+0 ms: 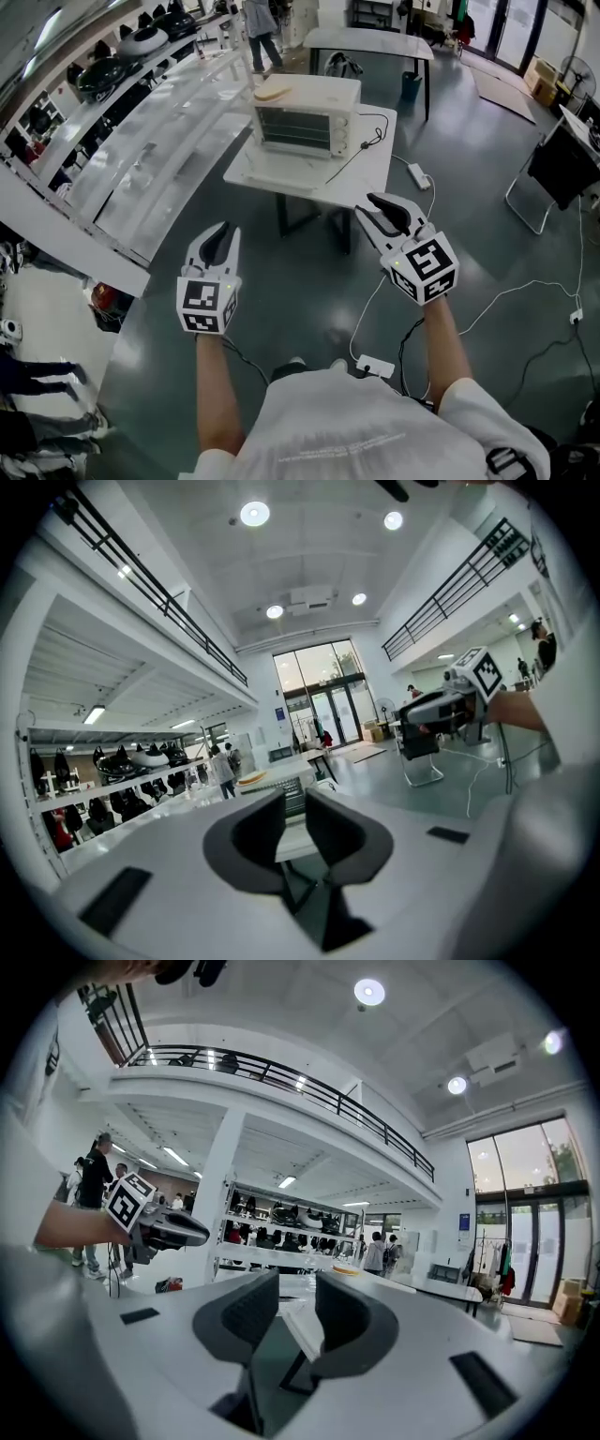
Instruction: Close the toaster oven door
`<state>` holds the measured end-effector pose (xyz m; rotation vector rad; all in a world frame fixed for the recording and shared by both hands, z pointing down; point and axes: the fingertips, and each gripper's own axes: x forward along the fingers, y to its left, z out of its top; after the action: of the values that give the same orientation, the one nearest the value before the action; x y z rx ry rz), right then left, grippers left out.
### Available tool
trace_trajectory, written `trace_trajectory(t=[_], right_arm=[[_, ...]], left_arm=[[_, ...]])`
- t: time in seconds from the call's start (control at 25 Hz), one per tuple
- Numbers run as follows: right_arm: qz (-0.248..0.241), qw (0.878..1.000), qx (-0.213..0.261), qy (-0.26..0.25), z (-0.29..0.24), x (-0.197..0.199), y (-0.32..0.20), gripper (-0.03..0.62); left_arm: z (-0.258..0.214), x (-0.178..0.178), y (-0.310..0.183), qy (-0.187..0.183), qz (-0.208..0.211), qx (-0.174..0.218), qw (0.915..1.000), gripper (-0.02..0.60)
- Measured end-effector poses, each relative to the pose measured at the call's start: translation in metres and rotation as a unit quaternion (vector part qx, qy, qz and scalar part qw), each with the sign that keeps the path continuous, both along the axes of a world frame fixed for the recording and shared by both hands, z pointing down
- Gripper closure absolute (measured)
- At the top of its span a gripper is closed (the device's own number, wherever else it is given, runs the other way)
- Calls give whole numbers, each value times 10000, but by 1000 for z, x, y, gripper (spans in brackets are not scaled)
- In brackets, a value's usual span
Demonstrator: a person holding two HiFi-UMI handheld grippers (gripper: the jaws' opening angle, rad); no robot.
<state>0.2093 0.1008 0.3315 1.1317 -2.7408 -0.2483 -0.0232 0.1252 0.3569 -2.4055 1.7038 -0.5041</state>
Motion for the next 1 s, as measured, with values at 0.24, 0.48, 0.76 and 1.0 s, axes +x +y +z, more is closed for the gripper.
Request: trace_trajectory(t=[0.24,0.48,0.76,1.0], right_arm=[[19,9999,-145,-29,11,3,-3,430],[-16,9998,-212,-49,16,-1,-12,428],[-7,9997,-248,30,20,-15,-42,428],[-41,9997,-230,-71,21,-40,-95,428]], left_arm=[[12,0,1,0,-56,-178,9998,437],[20,-9,-8,24,-158,-234,9996,437],[21,-25,-42,53,-221,-164,9996,439],[29,-48,-104,64,-141,-142,9998,439]])
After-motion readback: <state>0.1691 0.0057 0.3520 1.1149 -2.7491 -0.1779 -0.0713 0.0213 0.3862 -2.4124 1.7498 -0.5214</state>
